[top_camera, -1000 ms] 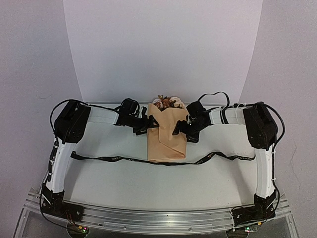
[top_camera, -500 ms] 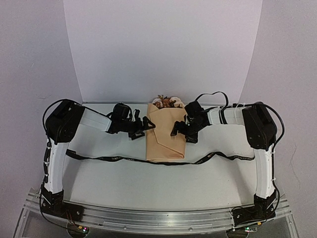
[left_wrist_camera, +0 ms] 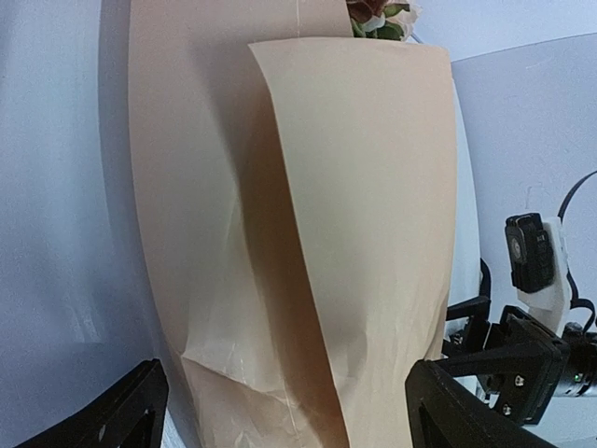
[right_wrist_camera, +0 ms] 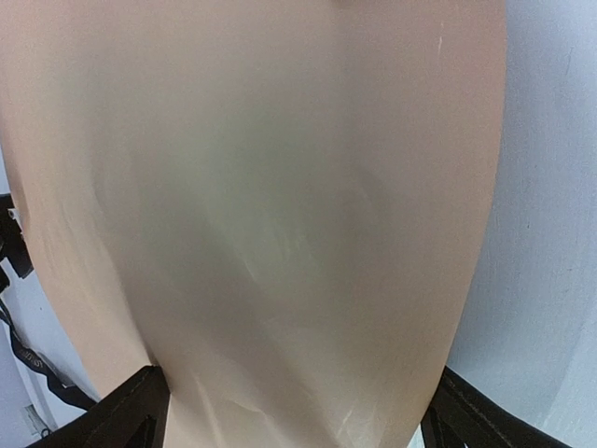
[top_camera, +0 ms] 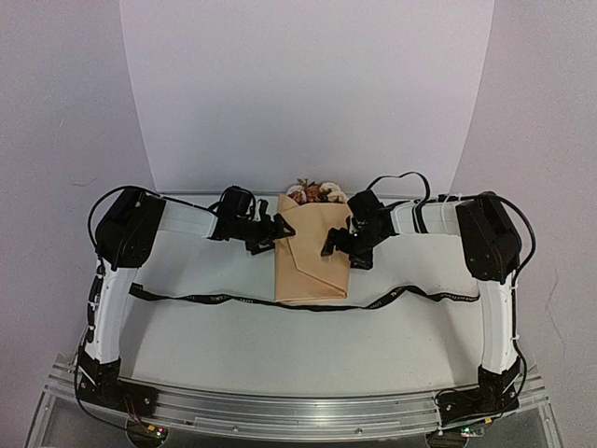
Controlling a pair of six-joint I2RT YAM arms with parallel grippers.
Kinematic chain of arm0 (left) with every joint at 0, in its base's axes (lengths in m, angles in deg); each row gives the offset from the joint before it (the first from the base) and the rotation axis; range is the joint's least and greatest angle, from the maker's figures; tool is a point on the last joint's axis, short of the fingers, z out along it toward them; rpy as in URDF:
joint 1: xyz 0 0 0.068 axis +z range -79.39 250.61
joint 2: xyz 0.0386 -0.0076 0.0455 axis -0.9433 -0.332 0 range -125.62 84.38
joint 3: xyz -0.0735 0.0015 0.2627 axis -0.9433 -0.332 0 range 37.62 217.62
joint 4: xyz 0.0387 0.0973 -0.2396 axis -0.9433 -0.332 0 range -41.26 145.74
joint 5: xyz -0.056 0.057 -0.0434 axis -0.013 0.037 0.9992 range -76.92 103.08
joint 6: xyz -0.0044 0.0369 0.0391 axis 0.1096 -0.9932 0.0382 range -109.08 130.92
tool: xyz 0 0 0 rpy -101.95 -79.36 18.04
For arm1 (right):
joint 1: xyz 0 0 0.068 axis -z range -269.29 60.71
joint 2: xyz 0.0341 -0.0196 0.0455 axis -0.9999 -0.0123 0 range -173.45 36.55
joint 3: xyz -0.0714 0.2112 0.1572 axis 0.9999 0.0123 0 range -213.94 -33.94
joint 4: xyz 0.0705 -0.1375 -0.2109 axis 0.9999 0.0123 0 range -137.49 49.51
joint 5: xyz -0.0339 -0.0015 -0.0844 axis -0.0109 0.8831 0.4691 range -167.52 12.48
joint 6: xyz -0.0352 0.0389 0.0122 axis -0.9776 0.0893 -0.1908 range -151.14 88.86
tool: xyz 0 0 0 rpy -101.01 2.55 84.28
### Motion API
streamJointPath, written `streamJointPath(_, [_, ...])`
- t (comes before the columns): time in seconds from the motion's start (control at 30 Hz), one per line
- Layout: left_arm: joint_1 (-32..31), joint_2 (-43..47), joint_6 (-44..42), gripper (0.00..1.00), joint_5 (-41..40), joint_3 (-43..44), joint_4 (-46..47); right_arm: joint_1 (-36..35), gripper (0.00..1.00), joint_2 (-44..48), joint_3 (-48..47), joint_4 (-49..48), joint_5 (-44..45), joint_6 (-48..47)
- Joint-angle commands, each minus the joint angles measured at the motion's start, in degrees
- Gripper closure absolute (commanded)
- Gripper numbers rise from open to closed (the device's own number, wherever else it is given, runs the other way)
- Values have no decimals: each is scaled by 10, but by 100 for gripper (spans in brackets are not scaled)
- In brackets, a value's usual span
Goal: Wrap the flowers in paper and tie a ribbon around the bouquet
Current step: Pick up the folded bouquet from the center of the board.
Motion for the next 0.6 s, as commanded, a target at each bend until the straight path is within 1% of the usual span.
streamJointPath(0.0, [-5, -27, -29, 18, -15, 51, -73, -2, 5, 0, -24, 19, 2, -8])
streamJointPath(0.13, [-6, -35, -32, 27, -19, 59, -81, -3, 3, 8, -26, 27, 4, -14])
streamJointPath(0.27, [-6, -37, -32, 34, -18, 61, -81, 9, 2, 37, -7, 29, 7, -15])
streamJointPath(0.43, [-6, -42, -30, 38, -14, 65, -82, 42, 2, 68, 17, 3, -27, -1])
streamJointPath(0.5, [-6, -44, -30, 39, -12, 67, -82, 50, 4, 69, 18, -4, -40, 6])
streamJointPath(0.57, [-6, -44, -30, 39, -11, 69, -82, 54, 11, 62, 12, -9, -52, 13])
